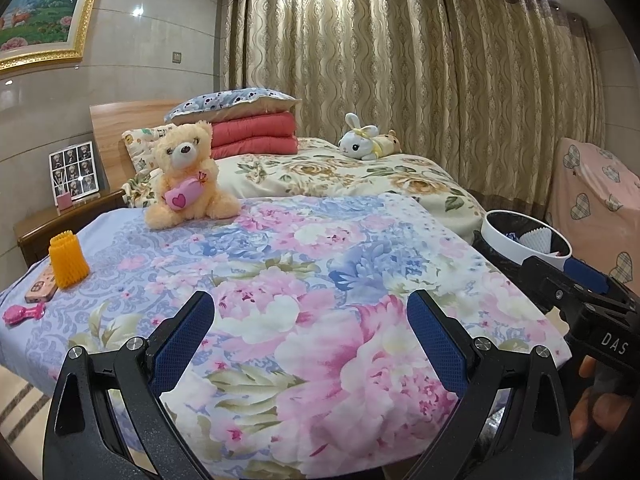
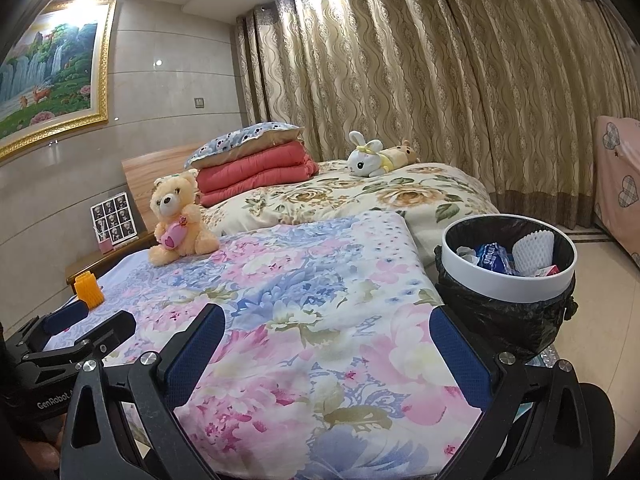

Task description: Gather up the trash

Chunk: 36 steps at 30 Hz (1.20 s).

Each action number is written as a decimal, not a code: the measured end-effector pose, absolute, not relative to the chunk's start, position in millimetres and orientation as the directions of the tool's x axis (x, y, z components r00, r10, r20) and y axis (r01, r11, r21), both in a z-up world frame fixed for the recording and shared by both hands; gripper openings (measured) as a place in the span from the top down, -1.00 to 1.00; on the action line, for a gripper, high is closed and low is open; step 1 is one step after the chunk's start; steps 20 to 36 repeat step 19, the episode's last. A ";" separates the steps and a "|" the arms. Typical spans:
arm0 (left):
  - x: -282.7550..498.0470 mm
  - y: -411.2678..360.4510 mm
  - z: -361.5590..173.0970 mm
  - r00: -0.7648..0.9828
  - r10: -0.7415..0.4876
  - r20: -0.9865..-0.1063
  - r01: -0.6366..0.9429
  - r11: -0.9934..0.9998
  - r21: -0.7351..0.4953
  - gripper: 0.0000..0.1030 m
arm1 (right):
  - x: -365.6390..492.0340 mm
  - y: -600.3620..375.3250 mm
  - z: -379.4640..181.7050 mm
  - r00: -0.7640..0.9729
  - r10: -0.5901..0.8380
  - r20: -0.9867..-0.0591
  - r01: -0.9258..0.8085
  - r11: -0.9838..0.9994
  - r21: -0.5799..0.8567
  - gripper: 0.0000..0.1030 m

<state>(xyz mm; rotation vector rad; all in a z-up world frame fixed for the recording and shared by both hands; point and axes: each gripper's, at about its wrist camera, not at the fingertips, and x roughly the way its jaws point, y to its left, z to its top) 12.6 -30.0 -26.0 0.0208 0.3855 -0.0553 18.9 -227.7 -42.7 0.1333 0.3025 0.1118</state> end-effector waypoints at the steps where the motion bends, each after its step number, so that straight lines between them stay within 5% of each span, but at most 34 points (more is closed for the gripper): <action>1: 12.8 -30.0 -26.1 0.925 -0.051 -0.377 0.058 0.998 0.009 -0.93 | 17.9 -227.0 -42.8 0.948 0.130 -0.290 -0.089 0.985 0.149 -1.00; 36: 21.2 -26.7 -30.3 0.914 -0.073 -0.400 0.082 0.997 0.005 -0.93 | 30.0 -227.9 -42.0 0.930 0.135 -0.342 -0.079 0.982 0.172 -1.00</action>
